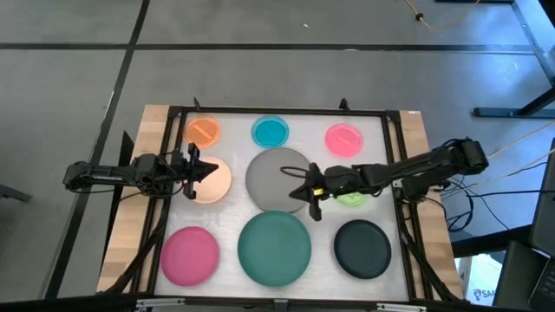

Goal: Stack plastic plates
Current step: Stack the green plate on the gray plate

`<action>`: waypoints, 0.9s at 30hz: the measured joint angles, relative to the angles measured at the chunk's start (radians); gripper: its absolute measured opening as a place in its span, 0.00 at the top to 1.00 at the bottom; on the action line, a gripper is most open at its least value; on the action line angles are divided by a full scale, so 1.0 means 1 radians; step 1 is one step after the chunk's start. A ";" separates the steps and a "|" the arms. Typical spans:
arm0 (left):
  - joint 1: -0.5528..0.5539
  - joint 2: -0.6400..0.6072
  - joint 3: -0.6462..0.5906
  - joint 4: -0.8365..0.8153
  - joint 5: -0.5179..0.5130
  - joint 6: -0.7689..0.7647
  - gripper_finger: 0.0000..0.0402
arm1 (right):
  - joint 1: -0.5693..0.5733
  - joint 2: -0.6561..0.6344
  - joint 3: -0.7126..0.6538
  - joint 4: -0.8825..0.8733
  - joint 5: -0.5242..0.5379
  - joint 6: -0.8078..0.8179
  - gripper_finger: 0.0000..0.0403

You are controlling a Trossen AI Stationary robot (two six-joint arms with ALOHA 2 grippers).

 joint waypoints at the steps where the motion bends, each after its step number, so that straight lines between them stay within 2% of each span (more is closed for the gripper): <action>1: 0.000 0.000 0.000 0.000 -0.004 0.000 1.00 | 0.008 0.015 0.000 -0.005 -0.014 0.001 0.89; 6: 0.000 0.000 0.000 -0.009 -0.011 0.035 1.00 | 0.047 0.088 0.036 -0.055 -0.106 0.007 0.73; 9: 0.000 0.000 0.000 -0.009 -0.011 0.048 1.00 | 0.068 0.128 0.054 -0.116 -0.101 0.032 0.67; 16: 0.000 0.000 0.000 -0.009 -0.021 0.046 1.00 | 0.087 0.195 0.084 -0.288 -0.075 0.134 0.68; 27: 0.000 0.000 0.000 -0.005 -0.027 0.077 1.00 | 0.114 0.235 0.085 -0.310 -0.064 0.263 0.70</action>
